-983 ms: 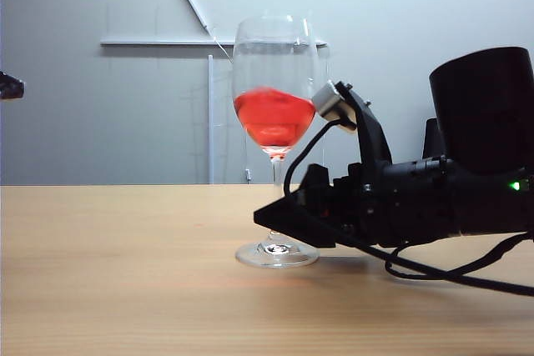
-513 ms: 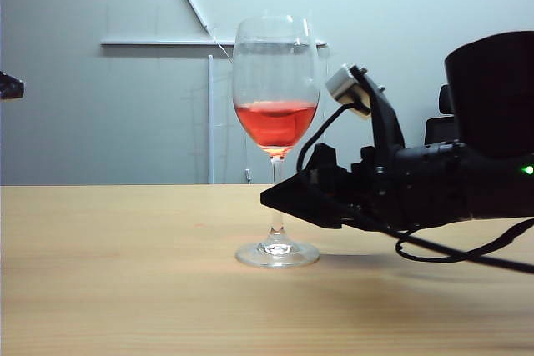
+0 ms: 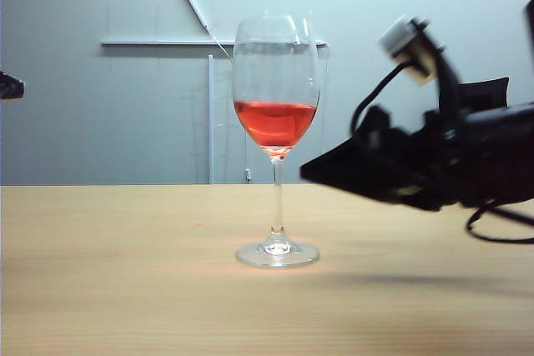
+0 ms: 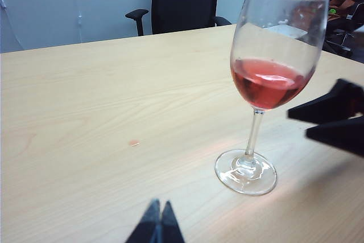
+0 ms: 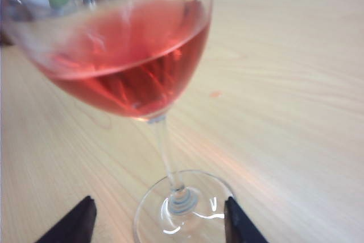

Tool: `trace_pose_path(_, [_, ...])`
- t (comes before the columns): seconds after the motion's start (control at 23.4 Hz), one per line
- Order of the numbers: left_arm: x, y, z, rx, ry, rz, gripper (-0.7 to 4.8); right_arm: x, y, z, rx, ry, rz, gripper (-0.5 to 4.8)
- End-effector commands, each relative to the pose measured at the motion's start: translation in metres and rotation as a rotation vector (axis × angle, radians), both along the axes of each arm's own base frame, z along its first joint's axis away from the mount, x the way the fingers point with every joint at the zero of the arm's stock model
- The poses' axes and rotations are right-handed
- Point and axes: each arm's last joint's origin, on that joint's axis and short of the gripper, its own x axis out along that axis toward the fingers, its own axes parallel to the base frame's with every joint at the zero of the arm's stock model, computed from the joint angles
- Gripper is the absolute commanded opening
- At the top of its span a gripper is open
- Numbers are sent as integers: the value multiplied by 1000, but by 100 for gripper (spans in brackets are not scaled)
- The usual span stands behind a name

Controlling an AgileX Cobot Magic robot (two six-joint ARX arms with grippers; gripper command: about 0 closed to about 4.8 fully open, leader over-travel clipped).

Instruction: Gently pick up the goblet, rotate it counterclockwise for two full turns (viewing from above), and then place it back on the table.

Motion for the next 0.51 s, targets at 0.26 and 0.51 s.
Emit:
trace_pose_path(0.26, [6, 11, 2, -7, -14, 133, -5, -33, -25, 31, 63, -116, -185, 67])
trace_pose_path(0.51, [16, 44, 2, -4, -16, 483, -5, -48, -36, 64, 21, -73, -281, -9])
